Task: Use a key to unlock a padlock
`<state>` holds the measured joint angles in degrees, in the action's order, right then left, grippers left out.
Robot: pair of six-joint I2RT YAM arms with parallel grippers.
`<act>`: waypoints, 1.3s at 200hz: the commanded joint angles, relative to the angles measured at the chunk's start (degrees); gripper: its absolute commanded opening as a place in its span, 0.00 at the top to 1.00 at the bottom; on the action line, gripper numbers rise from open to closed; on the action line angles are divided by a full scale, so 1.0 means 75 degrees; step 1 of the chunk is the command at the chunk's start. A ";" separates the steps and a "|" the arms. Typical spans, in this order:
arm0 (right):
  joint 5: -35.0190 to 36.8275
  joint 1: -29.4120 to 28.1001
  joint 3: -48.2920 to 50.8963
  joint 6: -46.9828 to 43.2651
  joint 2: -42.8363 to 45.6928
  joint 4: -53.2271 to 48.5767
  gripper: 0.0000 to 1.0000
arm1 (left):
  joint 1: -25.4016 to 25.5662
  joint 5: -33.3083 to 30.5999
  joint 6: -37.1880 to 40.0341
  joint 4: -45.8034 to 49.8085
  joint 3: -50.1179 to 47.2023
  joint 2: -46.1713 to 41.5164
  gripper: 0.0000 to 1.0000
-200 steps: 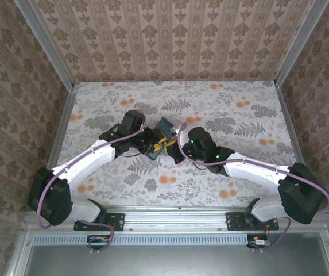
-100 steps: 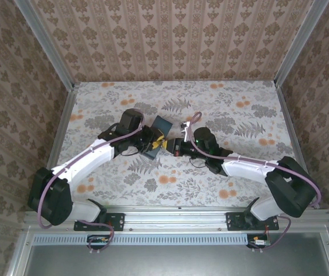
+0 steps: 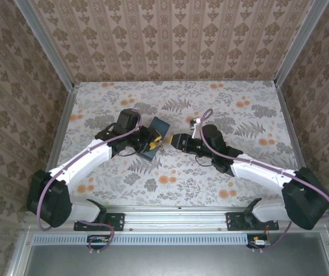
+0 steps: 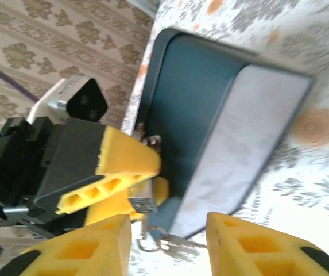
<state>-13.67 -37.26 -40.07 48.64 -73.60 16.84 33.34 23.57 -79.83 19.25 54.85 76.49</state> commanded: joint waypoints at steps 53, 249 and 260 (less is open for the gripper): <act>0.2206 -0.0830 0.0684 -0.7827 0.1093 0.0065 0.59 | -0.0098 0.0242 0.0505 0.0334 0.0467 -0.0075 1.00; 0.3004 -0.2288 0.0881 -1.3472 -0.0868 0.3073 0.68 | -0.0110 0.0255 0.0472 0.0467 0.0526 -0.0134 1.00; 0.2929 -0.2235 0.0795 -1.3433 -0.0880 0.3009 0.68 | -0.0098 0.0255 0.0452 0.0474 0.0510 -0.0155 1.00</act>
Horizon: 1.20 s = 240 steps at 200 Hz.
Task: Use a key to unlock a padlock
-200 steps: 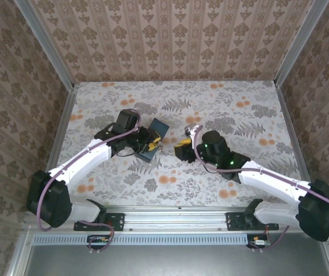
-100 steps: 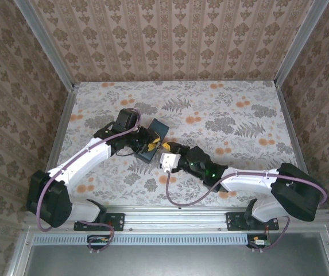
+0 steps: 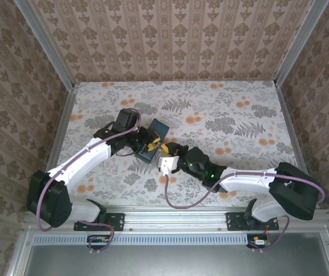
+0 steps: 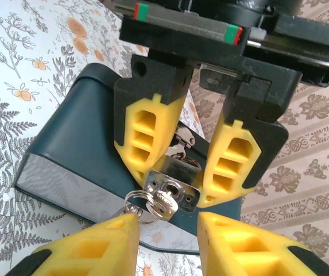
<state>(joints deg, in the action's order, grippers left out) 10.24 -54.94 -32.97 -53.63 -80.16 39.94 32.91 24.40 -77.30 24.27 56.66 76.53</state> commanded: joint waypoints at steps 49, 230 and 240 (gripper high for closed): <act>-0.0511 0.0197 -0.0414 0.0210 -0.0292 -0.0195 0.71 | -0.0028 0.0096 0.0049 -0.0236 0.0200 -0.0243 1.00; -0.0416 0.0212 -0.0712 0.0360 -0.0783 0.0047 0.85 | 0.0107 0.0079 -0.0124 -0.0430 0.0234 -0.0104 1.00; -0.0391 0.0211 -0.0735 0.0442 -0.0767 0.0010 0.87 | 0.0113 0.0074 -0.0145 -0.0454 0.0223 -0.0109 1.00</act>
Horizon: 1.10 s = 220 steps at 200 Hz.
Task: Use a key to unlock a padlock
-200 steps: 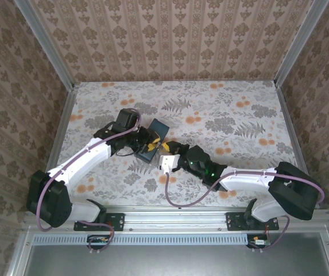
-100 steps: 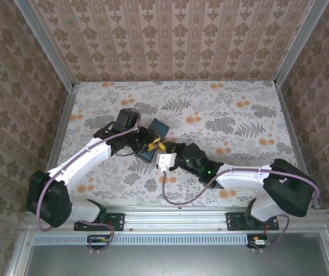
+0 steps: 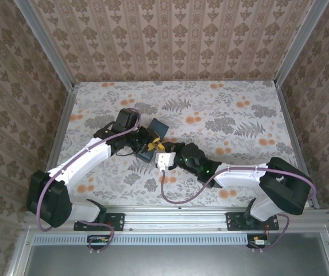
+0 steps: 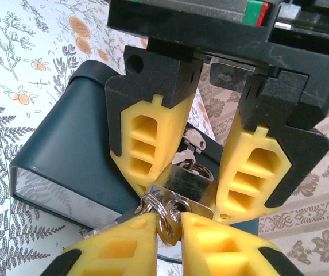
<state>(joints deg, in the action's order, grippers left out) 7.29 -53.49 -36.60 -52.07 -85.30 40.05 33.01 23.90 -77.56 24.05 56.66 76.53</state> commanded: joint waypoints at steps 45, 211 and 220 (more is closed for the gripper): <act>0.0771 -0.0106 -0.0374 0.1598 -0.0120 -0.0003 0.94 | 0.0133 0.0006 -0.0322 -0.0673 0.0149 -0.0107 1.00; 0.0968 0.0431 -0.0041 1.7654 0.0277 -0.0177 1.00 | 0.0183 -0.0456 -0.0028 -0.0606 0.0116 -0.0203 1.00; 0.0568 0.0562 -0.0033 1.7778 0.0331 -0.0301 0.98 | 0.0157 -0.0457 -0.0018 -0.0589 0.0093 -0.0225 1.00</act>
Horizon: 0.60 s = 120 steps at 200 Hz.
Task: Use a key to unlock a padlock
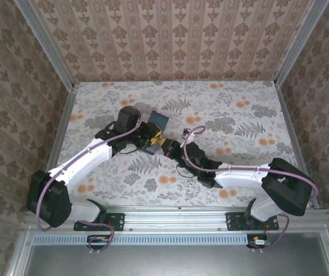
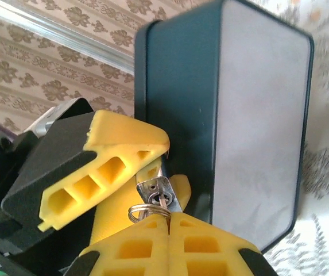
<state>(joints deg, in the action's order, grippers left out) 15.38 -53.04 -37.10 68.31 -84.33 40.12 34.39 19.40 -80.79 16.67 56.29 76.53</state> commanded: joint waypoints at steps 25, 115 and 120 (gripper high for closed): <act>-0.1369 0.0897 0.0084 0.1169 0.0558 -0.1402 0.77 | -0.0148 0.0132 0.0521 0.0562 0.0141 -0.0302 1.00; -0.2467 0.0612 0.0708 -1.0586 0.3071 -0.3266 0.72 | -0.0425 0.0535 0.1026 0.1270 0.0549 -0.0099 1.00; -0.2402 0.0474 0.0773 -1.1331 0.3029 -0.3086 0.72 | -0.0425 0.0558 0.1051 0.1329 0.0589 -0.0081 1.00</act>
<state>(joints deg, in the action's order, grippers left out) -0.25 -44.62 -34.17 22.35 -62.15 16.34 31.44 21.19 -75.83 25.78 56.82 76.23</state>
